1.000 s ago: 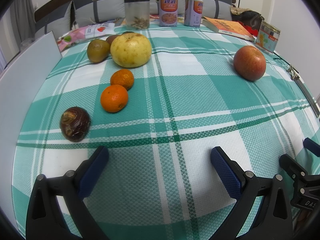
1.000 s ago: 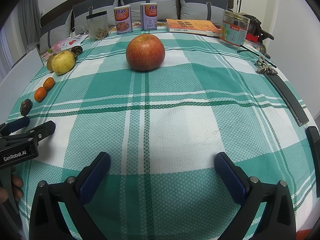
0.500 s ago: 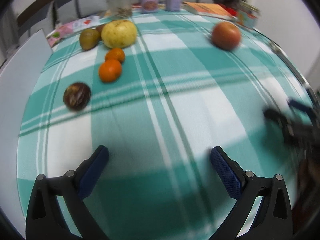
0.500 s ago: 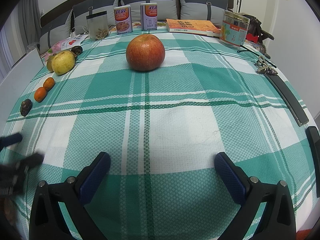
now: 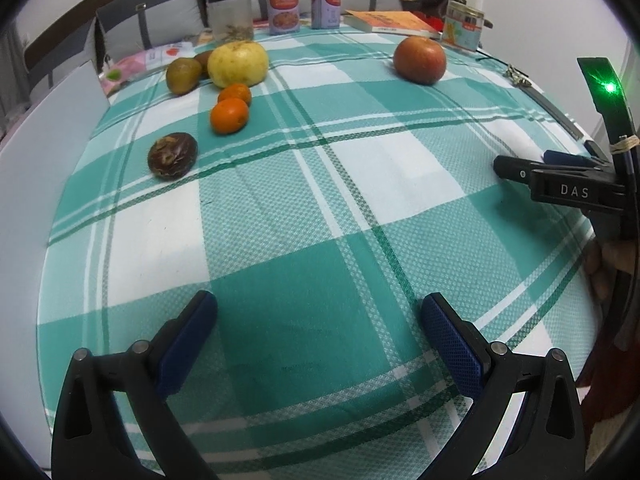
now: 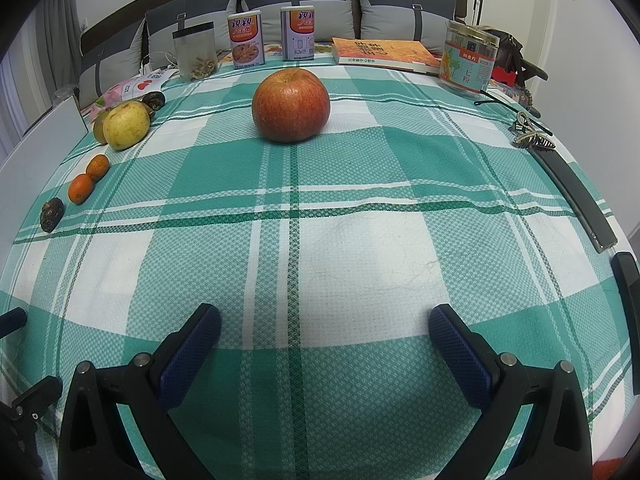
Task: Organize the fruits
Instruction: 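Return both tools to the fruits on the plaid cloth, then grasp the dark mangosteen with the left tool while the right tool grasps an orange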
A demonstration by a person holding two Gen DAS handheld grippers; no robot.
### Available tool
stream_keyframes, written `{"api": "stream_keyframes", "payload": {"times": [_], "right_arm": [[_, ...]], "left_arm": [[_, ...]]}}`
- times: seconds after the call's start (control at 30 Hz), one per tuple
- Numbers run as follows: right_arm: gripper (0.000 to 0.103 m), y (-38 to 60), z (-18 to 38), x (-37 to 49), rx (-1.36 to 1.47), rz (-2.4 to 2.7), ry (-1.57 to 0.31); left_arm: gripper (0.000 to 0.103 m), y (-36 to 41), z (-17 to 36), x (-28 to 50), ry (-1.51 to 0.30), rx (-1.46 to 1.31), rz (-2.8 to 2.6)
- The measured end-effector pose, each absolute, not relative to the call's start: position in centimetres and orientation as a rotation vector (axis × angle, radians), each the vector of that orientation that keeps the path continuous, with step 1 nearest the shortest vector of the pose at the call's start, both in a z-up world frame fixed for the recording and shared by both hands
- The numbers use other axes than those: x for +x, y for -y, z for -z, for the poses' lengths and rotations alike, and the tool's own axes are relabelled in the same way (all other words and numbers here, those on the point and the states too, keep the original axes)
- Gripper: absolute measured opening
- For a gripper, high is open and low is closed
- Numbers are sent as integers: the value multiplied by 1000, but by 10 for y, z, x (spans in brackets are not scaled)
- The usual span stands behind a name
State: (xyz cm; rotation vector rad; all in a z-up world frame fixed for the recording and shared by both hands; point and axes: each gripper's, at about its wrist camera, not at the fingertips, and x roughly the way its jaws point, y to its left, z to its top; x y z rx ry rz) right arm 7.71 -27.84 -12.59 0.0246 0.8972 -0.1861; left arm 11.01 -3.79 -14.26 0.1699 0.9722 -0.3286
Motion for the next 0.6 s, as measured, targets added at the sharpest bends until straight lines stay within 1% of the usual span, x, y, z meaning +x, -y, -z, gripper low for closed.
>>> {"api": "stream_keyframes", "payload": {"times": [0.33, 0.47, 0.6], "right_arm": [[103, 279, 126, 77, 24, 186, -897], [103, 278, 126, 77, 24, 186, -897], [103, 278, 126, 77, 24, 187, -898]], "left_arm": [[102, 33, 141, 108, -956, 137, 320], [101, 3, 134, 118, -938, -27, 279], [101, -20, 126, 136, -930, -107, 237]]}}
